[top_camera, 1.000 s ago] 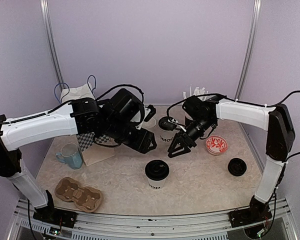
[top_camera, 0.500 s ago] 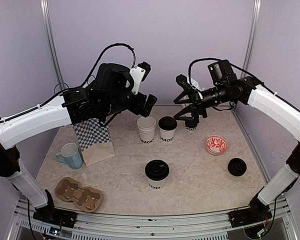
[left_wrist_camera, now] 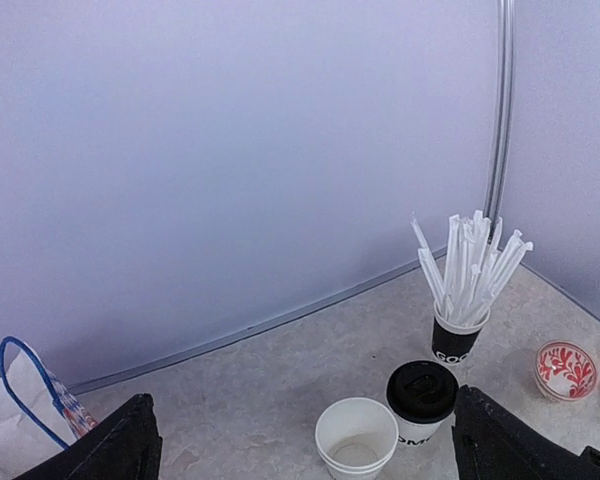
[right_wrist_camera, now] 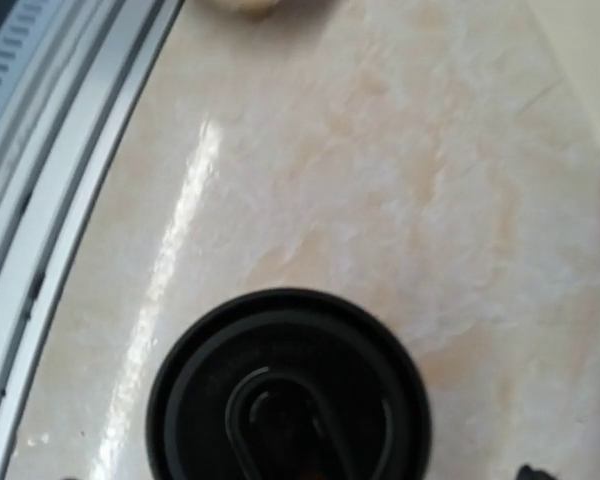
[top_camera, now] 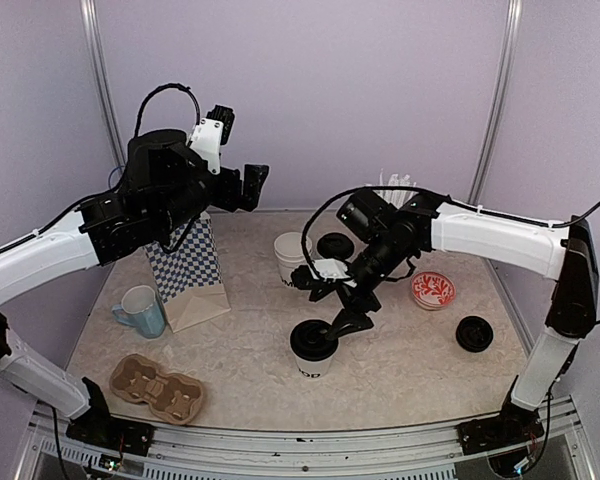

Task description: Pack the takeout coffee

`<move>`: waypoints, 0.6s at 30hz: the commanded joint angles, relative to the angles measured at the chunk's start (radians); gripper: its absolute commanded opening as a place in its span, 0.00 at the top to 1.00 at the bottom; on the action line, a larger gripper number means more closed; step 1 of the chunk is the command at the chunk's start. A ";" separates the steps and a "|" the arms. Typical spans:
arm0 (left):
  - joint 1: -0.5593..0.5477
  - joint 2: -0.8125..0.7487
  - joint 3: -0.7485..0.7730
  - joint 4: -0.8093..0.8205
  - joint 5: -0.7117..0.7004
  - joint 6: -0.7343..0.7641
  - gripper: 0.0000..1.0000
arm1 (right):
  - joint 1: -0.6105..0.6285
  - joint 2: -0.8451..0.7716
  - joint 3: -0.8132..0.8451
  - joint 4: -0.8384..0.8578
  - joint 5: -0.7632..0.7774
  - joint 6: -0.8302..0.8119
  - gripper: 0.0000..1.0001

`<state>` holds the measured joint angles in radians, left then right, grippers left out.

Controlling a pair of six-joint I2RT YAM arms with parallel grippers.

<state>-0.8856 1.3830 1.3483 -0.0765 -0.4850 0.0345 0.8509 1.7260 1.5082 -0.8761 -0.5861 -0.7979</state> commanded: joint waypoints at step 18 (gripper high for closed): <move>-0.001 -0.021 -0.030 0.010 0.085 0.039 0.02 | 0.077 0.152 0.068 -0.061 0.124 0.020 0.12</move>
<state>-0.8886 1.3521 1.3113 -0.0685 -0.4099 0.0582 0.9115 1.8530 1.5421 -0.9192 -0.4725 -0.7914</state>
